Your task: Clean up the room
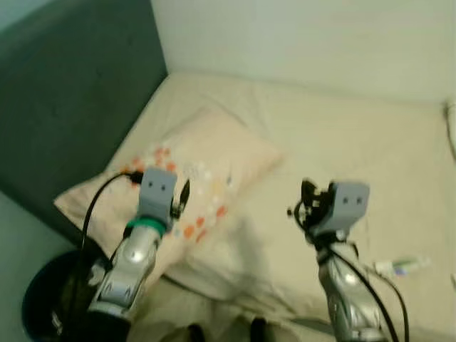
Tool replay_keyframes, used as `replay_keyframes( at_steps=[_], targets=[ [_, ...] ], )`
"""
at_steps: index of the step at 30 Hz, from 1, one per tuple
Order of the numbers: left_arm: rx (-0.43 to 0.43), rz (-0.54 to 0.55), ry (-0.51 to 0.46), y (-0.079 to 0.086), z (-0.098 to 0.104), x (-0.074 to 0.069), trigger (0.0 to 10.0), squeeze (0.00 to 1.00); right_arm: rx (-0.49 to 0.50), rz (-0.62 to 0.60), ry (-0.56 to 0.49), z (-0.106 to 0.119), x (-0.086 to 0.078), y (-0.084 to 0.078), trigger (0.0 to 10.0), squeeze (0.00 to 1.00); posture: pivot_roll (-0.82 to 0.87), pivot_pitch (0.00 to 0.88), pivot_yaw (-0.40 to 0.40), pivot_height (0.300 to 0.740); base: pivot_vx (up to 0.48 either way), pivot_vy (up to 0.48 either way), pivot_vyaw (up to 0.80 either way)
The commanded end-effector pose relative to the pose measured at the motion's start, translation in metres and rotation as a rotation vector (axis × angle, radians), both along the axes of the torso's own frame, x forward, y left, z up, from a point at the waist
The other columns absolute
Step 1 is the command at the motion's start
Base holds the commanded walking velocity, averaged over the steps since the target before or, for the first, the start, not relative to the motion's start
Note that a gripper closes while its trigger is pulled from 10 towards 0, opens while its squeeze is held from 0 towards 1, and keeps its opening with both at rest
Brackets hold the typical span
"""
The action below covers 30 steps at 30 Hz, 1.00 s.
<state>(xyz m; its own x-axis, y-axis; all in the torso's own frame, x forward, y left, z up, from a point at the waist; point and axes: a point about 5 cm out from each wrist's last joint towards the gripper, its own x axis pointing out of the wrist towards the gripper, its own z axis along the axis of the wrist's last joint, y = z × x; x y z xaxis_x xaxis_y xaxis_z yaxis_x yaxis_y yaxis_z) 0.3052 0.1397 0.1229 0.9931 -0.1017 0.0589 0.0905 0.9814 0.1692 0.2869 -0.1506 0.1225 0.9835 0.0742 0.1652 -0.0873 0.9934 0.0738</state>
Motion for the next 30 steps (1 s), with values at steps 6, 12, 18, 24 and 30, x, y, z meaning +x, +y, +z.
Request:
replay_keyframes(
  at_steps=[6, 12, 18, 24, 30],
  targets=[
    [0.019, 0.004, 0.027, 0.0008, -0.0107, 0.0018, 10.0, 0.0, 0.006, -0.01, 0.016, -0.0072, 0.0023, 0.0004, 10.0, 0.0, -0.12, 0.051, 0.078, 0.74, 0.0, 0.0, 0.0],
    [0.026, 0.011, 0.036, 0.003, -0.013, 0.0032, 10.0, 0.0, -0.004, -0.009, 0.011, -0.0074, 0.0044, -0.0002, 10.0, 0.0, -0.12, 0.045, 0.082, 0.74, 0.0, 0.0, 0.0],
    [0.019, 0.019, 0.048, 0.0049, -0.0151, 0.0035, 10.0, 0.0, 0.0, -0.005, 0.012, -0.0078, 0.0047, 0.0025, 10.0, 0.0, -0.12, 0.05, 0.081, 0.74, 0.0, 0.0, 0.0],
    [0.011, 0.012, 0.045, 0.0033, -0.0139, 0.0056, 10.0, 0.0, 0.007, -0.007, 0.013, -0.0084, 0.0051, 0.0032, 10.0, 0.0, -0.12, 0.057, 0.078, 0.74, 0.0, 0.0, 0.0],
    [0.02, -0.004, 0.036, 0.0017, -0.0109, 0.0075, 10.0, 0.0, 0.013, -0.011, 0.017, -0.009, 0.005, 0.0014, 10.0, 0.0, -0.12, 0.062, 0.075, 0.74, 0.0, 0.0, 0.0]
  ],
)
